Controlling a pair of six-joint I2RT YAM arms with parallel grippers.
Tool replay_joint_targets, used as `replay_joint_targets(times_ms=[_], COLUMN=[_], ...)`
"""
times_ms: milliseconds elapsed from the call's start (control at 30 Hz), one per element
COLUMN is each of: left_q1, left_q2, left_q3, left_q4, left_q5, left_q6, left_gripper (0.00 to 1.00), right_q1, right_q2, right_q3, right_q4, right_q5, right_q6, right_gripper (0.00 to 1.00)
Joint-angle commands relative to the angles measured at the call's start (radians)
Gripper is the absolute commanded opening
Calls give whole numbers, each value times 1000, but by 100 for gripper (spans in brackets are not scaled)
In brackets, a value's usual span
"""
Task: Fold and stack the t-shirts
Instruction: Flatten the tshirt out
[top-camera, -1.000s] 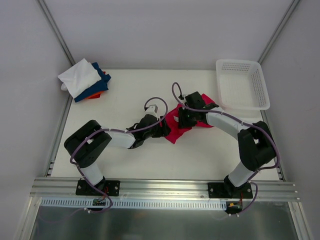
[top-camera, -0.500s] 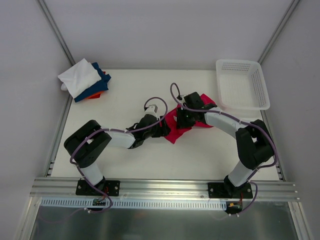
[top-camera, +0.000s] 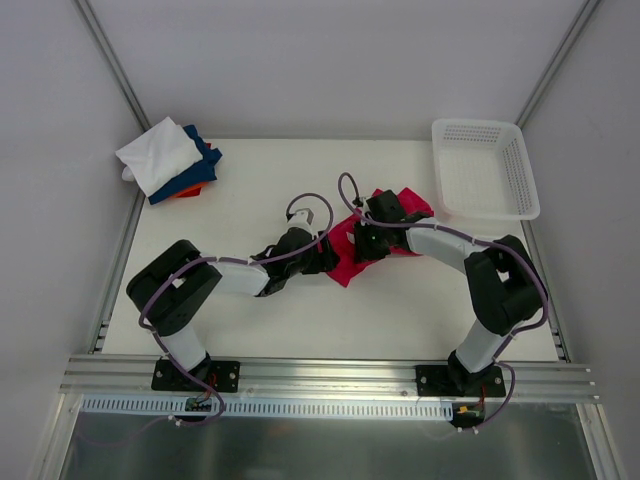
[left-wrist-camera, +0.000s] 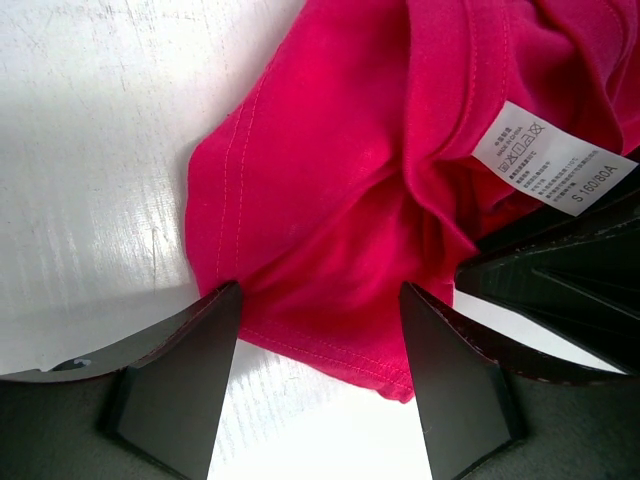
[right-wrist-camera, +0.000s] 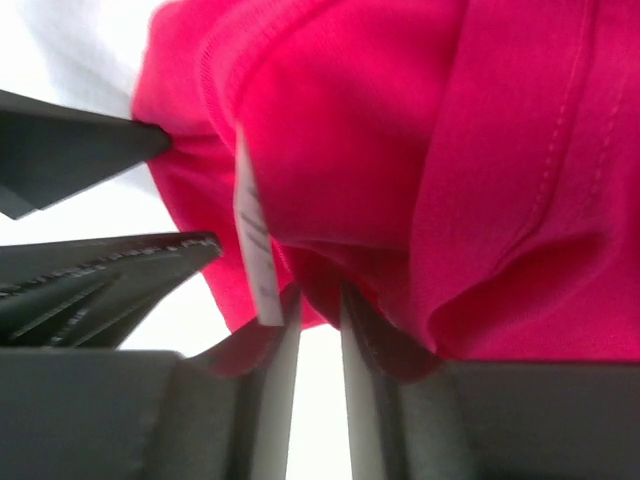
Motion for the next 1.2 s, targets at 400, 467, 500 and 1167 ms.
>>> replay_joint_targets(times_ms=[400, 467, 500, 1167], left_q1=[11, 11, 11, 11], left_q2=[-56, -81, -95, -494], left_q3=[-13, 0, 5, -121], left_q4=[-50, -70, -94, -256], left_q5=[5, 14, 17, -84], left_q6=[11, 25, 29, 60], left_gripper=[78, 85, 89, 95], right_q1=[10, 10, 10, 24], right_q2=[-59, -75, -83, -91], right_q3=[50, 94, 110, 1023], right_q4=[-28, -64, -76, -545], right_q5=[-14, -11, -11, 28], right_q6=[-11, -14, -14, -84], right_gripper=[0, 1, 1, 1])
